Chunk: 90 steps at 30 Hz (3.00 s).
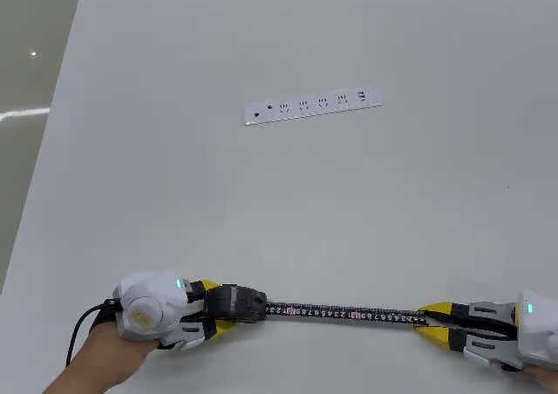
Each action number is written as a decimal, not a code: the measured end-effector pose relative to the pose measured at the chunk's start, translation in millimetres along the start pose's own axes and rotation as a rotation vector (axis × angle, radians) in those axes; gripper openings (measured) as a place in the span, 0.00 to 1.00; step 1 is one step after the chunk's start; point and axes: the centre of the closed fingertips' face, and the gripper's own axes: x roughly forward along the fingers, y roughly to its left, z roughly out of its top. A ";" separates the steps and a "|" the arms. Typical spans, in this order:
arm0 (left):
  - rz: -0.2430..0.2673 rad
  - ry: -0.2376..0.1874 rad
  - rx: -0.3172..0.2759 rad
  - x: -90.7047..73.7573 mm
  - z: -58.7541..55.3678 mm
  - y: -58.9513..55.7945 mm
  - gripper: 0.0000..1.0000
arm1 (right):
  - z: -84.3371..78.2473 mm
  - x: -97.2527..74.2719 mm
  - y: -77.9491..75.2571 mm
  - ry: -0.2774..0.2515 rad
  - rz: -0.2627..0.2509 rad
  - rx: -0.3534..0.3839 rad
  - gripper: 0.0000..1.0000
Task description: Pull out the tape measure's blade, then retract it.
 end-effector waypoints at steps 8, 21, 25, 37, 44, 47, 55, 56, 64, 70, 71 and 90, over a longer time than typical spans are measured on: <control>0.000 0.001 0.001 0.4 -0.3 0.2 0.29 | -1.2 -1.1 -0.4 -0.001 -0.004 0.006 0.10; 0.020 0.019 0.014 1.1 -0.3 0.1 0.31 | 0.8 -1.6 -3.8 -0.008 -0.030 0.027 0.12; 0.018 0.019 0.017 1.1 -0.3 0.1 0.31 | 0.6 -1.9 -2.6 -0.006 -0.026 0.031 0.12; 0.025 0.020 0.026 1.5 -0.6 0.4 0.32 | 2.2 -2.3 1.2 0.007 -0.017 0.039 0.13; 0.031 0.019 -0.005 1.0 0.8 0.1 0.34 | 2.9 0.1 5.2 0.008 -0.014 0.060 0.17; 0.033 0.026 0.017 1.3 0.3 -1.5 0.38 | 4.3 0.7 4.9 0.011 -0.009 0.059 0.20; 0.054 0.038 -0.001 -1.0 -2.6 1.7 0.47 | 5.7 4.7 5.8 0.016 -0.019 0.057 0.28; 0.055 0.037 -0.006 -1.3 -2.8 1.8 0.48 | 6.8 5.1 6.6 0.012 -0.019 0.057 0.29; 0.063 0.037 -0.019 -1.8 -4.1 3.0 0.51 | 8.4 6.0 6.3 0.003 -0.032 0.077 0.33; 0.067 0.038 -0.033 -3.1 -5.1 3.1 0.52 | 7.5 4.3 6.2 0.003 -0.045 0.083 0.33; 0.067 0.039 -0.036 -3.6 -5.7 2.8 0.52 | 7.4 3.9 6.6 0.002 -0.050 0.082 0.33; 0.173 -0.045 -0.166 -26.9 -8.7 1.3 0.54 | 14.1 5.8 12.4 -0.034 -0.166 0.109 0.42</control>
